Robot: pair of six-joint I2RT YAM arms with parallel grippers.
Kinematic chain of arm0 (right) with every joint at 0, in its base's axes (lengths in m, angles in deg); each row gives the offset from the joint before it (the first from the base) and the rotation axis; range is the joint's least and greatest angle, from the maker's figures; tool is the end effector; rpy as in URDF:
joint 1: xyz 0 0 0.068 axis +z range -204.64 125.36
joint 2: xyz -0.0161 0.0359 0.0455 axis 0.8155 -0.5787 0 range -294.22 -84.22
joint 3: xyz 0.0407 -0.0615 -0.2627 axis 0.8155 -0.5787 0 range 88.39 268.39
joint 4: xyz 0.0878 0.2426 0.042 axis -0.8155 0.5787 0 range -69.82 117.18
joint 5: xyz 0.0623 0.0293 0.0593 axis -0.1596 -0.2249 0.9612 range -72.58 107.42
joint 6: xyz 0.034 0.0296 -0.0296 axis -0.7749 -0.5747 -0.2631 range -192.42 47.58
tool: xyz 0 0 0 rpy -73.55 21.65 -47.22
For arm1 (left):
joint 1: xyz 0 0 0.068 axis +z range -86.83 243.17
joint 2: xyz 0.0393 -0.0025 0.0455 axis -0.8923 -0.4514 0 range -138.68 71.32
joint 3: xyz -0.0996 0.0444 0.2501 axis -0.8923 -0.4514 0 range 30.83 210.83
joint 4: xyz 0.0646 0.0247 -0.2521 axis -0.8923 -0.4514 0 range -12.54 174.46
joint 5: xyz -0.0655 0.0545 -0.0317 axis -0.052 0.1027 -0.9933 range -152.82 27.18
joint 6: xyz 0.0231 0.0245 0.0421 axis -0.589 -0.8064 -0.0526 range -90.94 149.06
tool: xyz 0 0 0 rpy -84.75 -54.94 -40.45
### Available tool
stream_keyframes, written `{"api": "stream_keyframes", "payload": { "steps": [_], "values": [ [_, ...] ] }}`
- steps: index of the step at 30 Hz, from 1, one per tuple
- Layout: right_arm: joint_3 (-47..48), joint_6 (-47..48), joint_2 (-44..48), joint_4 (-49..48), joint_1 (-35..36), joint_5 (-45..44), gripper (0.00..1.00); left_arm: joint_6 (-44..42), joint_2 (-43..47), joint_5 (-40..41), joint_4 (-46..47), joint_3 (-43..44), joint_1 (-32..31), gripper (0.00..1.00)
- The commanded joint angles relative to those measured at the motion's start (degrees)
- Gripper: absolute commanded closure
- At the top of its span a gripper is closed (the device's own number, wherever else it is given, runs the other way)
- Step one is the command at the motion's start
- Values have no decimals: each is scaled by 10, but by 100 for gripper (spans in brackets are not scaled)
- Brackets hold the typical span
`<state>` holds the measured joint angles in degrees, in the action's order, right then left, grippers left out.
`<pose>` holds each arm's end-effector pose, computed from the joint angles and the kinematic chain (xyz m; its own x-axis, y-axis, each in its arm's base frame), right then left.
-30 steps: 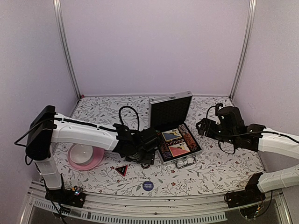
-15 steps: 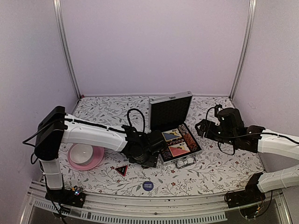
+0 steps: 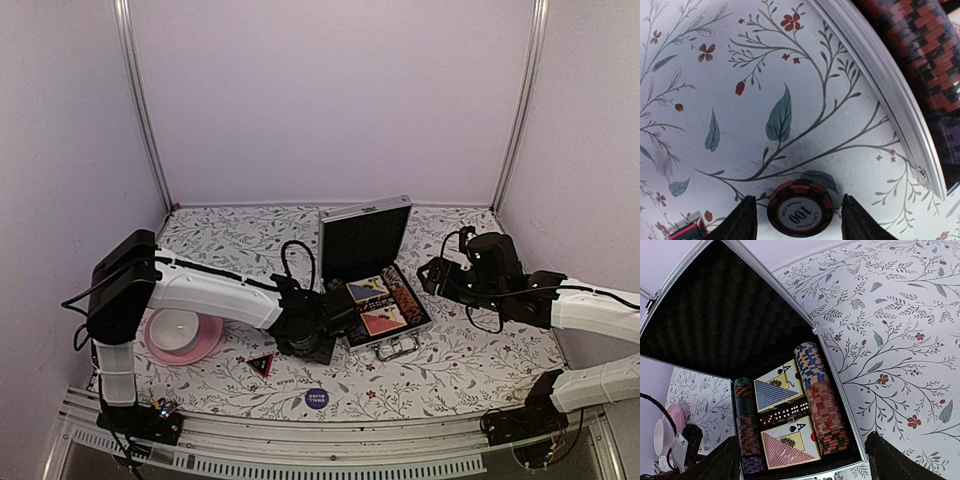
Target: Pack up texas hold em set
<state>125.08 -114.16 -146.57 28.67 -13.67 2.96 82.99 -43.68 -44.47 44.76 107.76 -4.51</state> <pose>0.1823 0.1467 0.2345 -0.6351 0.3022 -0.7109 -0.0751 0.8918 0.4462 0.1564 -0.3511 0.1437 -0.9078 0.1910 -0.3734 0.2019 0.9793 0.0101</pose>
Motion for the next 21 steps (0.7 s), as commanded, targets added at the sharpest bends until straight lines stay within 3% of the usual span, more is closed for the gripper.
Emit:
{"api": "stream_keyframes", "payload": {
  "steps": [1, 21],
  "values": [
    [-13, -8, 0, -13, -5, 5, 12, -8, -7, -8, -5, 4, -8, 43],
    [-26, -21, 8, -16, -10, 8, 13, -14, -24, -24, -6, -1, -11, 50]
  ]
}}
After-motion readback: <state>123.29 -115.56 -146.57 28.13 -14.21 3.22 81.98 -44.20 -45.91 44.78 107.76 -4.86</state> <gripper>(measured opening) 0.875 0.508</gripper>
